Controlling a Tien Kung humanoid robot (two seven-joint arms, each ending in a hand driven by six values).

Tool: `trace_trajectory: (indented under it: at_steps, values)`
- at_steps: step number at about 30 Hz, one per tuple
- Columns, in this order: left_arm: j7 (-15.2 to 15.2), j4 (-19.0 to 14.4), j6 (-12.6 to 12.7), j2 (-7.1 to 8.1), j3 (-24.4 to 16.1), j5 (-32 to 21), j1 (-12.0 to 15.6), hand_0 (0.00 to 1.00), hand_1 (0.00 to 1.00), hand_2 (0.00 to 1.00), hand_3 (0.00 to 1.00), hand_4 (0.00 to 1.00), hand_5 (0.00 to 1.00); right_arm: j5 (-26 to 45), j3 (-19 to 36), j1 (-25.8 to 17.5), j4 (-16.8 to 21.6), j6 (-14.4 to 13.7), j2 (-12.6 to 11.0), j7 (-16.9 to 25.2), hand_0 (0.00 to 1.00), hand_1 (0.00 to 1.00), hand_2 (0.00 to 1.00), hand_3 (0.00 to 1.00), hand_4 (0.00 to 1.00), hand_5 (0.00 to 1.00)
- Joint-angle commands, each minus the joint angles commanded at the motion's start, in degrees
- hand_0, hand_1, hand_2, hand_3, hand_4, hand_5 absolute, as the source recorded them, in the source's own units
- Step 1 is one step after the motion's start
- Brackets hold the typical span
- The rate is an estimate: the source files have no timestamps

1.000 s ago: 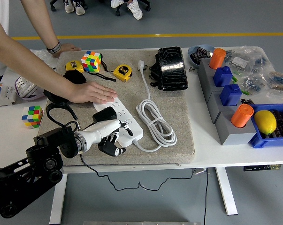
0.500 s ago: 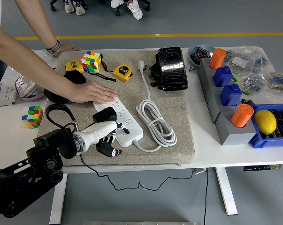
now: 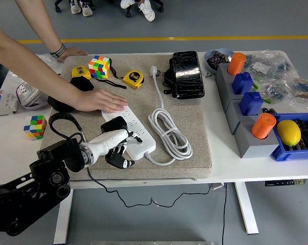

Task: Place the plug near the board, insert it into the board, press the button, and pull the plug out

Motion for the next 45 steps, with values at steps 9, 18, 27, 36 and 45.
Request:
trace_trajectory:
  at_steps: [9,18,27,36,45]
  values:
    - [0.4,0.9,-0.6,-0.12,0.6,0.5,0.1,0.059,0.086,0.137,0.779,0.777,0.002,-0.5,0.6,0.0,0.1,0.0,0.1,0.0,0.548,0.567,0.521,0.504,0.813,0.348]
    - [0.5,0.8,-0.8,-0.03,0.4,0.9,0.2,0.059,0.086,0.138,0.778,0.777,0.002,-0.9,0.9,0.1,0.2,-0.1,0.1,0.1,0.548,0.567,0.521,0.504,0.813,0.349]
    - [-8.7,-1.1,6.4,0.66,-2.9,-6.1,1.5,0.066,0.078,0.141,0.660,0.619,0.012,-0.9,1.0,0.0,0.2,-0.1,0.1,0.1,0.548,0.567,0.521,0.504,0.813,0.349]
    - [-25.9,3.5,22.5,-0.02,-2.4,-21.3,3.0,0.151,0.111,0.205,0.540,0.779,0.171,-0.8,0.7,0.1,0.2,0.0,0.2,0.0,0.548,0.567,0.521,0.503,0.813,0.349]
    - [-28.1,5.3,24.5,-0.78,-3.2,-25.8,3.8,0.305,0.376,0.457,0.530,0.824,0.244,-0.6,0.4,0.3,0.1,0.0,0.2,-0.1,0.548,0.568,0.522,0.503,0.813,0.349]
